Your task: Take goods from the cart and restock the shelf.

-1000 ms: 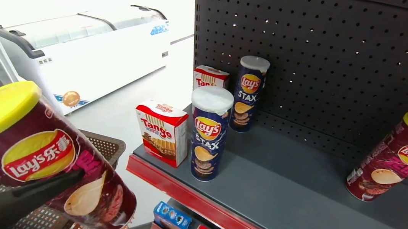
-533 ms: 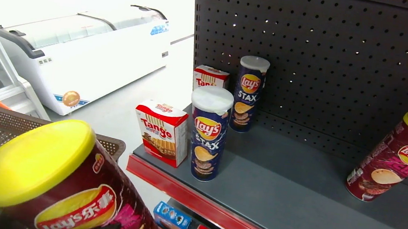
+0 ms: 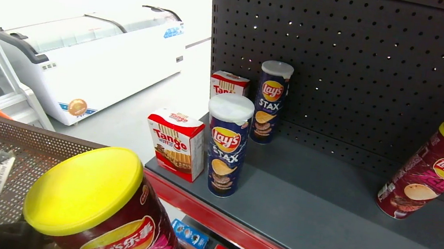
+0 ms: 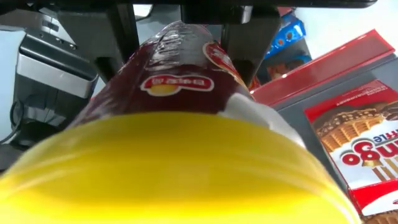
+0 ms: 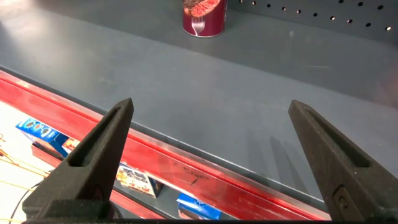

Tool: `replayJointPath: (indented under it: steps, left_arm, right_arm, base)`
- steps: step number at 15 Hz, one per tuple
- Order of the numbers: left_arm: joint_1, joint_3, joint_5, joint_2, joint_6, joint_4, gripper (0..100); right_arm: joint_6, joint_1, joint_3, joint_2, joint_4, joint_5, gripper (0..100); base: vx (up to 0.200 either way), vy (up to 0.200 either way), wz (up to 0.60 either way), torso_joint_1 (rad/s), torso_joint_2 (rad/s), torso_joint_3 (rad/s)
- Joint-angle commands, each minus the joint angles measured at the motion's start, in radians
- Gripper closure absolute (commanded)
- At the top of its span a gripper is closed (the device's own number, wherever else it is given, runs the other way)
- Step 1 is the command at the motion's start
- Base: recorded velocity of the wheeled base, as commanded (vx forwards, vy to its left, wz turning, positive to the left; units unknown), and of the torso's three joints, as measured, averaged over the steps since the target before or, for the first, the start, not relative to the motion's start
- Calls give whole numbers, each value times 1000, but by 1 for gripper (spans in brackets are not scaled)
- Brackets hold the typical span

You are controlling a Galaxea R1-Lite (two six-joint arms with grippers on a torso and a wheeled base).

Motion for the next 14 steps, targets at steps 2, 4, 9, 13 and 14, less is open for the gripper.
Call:
replayJointPath:
  steps: [2, 4, 9, 13, 14]
  left_arm:
    - [9, -39, 3, 64, 12, 0, 100]
    - [34, -62, 2, 76, 16, 0, 100]
    - [32, -62, 0, 73, 18, 1, 100]
    - [32, -62, 0, 75, 18, 1, 100]
    - [32, -62, -1, 75, 16, 1, 100]
  right_arm:
    - [0, 0, 0, 1, 0, 0, 0]
    - [0, 2, 0, 1, 0, 0, 0]
    - [0, 0, 0, 1, 0, 0, 0]
    - [0, 0, 0, 1, 0, 0, 0]
    - [0, 0, 0, 1, 0, 0, 0]
  base:
    - [0, 0, 0, 0, 0, 0]
    - [0, 0, 0, 0, 0, 0]
    - [0, 0, -120, 0, 0, 0]
    - [0, 0, -600, 2, 2, 6]
    - [0, 0, -600, 2, 12, 2]
